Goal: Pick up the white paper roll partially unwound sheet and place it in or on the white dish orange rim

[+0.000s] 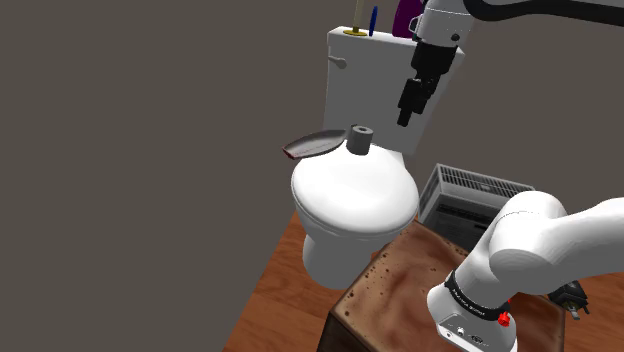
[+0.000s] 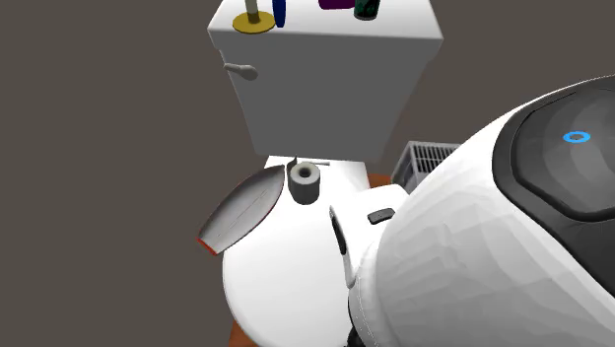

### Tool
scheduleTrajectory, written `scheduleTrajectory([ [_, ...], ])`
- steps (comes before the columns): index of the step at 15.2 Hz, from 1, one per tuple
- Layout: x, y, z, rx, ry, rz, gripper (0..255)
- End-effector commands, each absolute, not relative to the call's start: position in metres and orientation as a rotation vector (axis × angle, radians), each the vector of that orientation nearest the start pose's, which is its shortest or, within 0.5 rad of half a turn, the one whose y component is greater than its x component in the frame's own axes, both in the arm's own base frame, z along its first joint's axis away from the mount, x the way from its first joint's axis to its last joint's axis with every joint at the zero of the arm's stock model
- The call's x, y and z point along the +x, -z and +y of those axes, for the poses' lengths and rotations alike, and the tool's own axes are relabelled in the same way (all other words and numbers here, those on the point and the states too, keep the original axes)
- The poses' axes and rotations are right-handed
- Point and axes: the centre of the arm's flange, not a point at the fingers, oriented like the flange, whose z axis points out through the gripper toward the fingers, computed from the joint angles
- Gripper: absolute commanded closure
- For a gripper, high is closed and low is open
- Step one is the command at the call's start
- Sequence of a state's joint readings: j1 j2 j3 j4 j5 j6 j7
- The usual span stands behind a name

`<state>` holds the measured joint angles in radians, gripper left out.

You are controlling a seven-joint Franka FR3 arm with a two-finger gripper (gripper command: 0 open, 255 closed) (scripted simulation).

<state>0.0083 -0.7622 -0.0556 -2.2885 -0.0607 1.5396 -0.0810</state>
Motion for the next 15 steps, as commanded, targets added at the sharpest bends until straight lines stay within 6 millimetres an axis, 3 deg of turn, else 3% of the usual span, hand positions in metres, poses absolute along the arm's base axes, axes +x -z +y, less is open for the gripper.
scheduleTrajectory([
  [1,0.31,-0.612,-0.027,-3.164,0.018,-0.074,0],
  [15,0.425,-0.524,-0.148,-3.13,0.017,-0.088,0],
])
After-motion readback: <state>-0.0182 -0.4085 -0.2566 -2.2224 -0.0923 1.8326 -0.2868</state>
